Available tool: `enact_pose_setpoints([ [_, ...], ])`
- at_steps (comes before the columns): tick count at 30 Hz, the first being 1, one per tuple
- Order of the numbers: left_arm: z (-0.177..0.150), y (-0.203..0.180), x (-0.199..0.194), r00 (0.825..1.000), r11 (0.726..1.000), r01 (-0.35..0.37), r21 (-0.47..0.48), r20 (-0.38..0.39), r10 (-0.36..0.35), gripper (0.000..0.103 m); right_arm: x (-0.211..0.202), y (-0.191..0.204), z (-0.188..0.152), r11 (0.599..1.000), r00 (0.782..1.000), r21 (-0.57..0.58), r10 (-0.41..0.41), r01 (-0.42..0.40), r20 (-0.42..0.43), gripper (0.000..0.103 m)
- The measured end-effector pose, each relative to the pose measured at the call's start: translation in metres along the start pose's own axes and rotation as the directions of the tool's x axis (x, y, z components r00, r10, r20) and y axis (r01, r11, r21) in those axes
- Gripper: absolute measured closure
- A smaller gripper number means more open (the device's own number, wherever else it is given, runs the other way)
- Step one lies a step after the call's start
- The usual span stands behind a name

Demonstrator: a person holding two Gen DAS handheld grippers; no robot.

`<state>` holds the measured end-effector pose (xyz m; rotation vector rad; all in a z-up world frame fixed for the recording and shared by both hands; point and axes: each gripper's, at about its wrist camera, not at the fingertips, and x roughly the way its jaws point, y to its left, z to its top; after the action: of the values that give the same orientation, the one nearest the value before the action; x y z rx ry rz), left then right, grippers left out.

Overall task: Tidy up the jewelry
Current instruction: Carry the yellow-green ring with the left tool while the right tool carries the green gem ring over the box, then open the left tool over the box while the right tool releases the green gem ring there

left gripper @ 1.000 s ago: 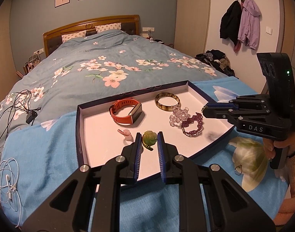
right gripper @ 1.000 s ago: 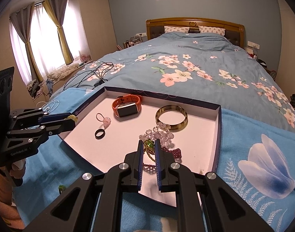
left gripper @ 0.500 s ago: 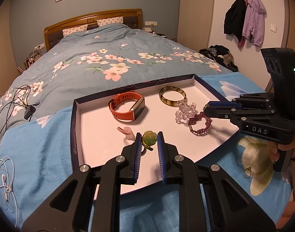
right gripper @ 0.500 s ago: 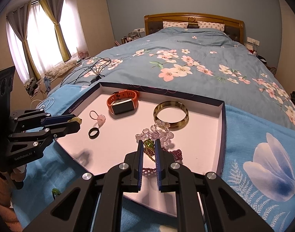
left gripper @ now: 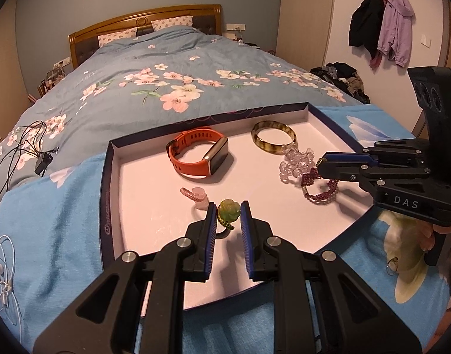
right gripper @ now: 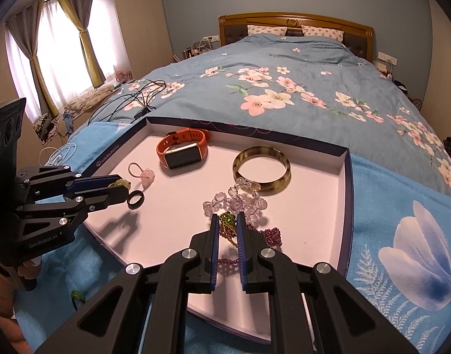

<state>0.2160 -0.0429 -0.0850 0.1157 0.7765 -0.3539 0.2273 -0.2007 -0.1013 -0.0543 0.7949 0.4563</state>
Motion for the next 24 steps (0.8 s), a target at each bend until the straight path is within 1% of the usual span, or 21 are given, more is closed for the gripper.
enact_pose_setpoints([
  [13,-0.001,0.004,0.02,0.999,1.0,-0.002,-0.02,-0.046,0.001,0.086,0.007,-0.002,-0.001,1.0,1.0,0.012,-0.015,0.016,-0.018,0.092],
  [19,0.0,0.004,0.019,0.999,1.0,-0.004,-0.019,-0.037,0.004,0.086,0.008,-0.003,-0.001,1.0,1.0,0.021,-0.017,0.017,-0.012,0.091],
  [23,-0.001,0.002,0.014,1.0,1.0,-0.006,-0.016,-0.027,0.006,0.079,0.004,-0.003,-0.002,0.999,1.0,0.029,-0.015,0.015,0.0,0.091],
  [24,-0.001,0.002,0.013,1.0,1.0,-0.006,-0.018,-0.023,0.006,0.075,0.002,-0.004,-0.002,0.999,1.0,0.031,-0.013,0.013,0.003,0.089],
])
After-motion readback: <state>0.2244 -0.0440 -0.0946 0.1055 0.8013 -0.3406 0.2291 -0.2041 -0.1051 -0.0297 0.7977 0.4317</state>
